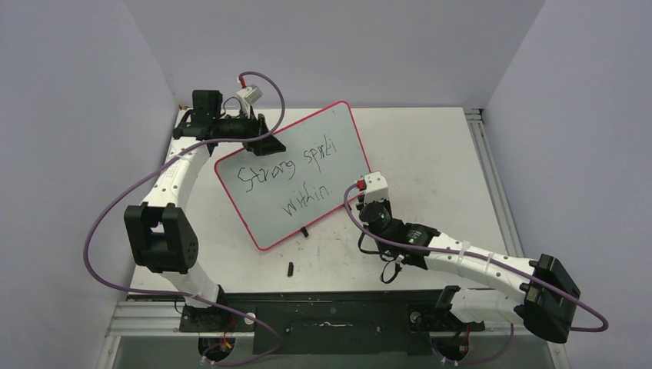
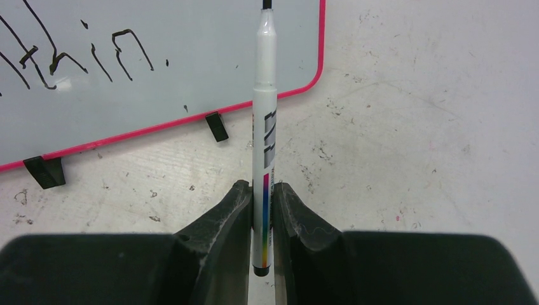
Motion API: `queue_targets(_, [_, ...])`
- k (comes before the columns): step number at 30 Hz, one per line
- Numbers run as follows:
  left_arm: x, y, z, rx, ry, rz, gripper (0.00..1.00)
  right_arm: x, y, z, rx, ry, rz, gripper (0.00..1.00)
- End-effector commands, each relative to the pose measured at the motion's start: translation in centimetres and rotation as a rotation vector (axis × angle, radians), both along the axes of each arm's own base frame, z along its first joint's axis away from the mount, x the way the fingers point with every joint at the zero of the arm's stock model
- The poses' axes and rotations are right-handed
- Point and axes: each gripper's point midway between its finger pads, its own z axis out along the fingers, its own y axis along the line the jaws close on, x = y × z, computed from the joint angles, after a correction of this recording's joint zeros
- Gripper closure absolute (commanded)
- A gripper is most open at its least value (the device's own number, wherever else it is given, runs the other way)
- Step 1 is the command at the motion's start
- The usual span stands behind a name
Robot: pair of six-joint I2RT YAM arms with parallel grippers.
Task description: Write a sentence on the whiteboard
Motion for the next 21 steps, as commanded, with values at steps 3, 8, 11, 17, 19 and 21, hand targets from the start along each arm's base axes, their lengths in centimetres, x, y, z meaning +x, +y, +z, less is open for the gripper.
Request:
queue_targets(3, [-0.4, -0.4, 0.5, -0.014, 0.001, -0.019, 0.30, -0.2, -0.3, 1.1, 0.027, -0.035, -0.016, 0.95])
queue_targets(8, [0.2, 0.0, -0.5, 0.012, 0.016, 0.008, 0.23, -0.3, -0.3, 1.0, 0.029, -0.036, -0.016, 0.95])
queue_targets(11, [0.4, 0.1, -0.6, 0.018, 0.015, 0.016, 0.22, -0.3, -0.2, 1.0, 0.028, -0.036, -0.015, 0.95])
queue_targets(17, [1.1, 0.6, -1.6, 0.033, 0.041, 0.048, 0.20, -0.4, 0.0, 0.9, 0.028, -0.037, -0.009, 0.95])
queue_targets(19, [1.4, 0.7, -2.0, 0.038, 0.056, 0.058, 0.20, -0.4, 0.0, 0.9, 0.028, -0.037, -0.008, 0.95])
queue_targets(21, [1.6, 0.9, -2.5, 0.043, 0.067, 0.065, 0.19, -0.4, 0.1, 0.8, 0.027, -0.036, -0.008, 0.95])
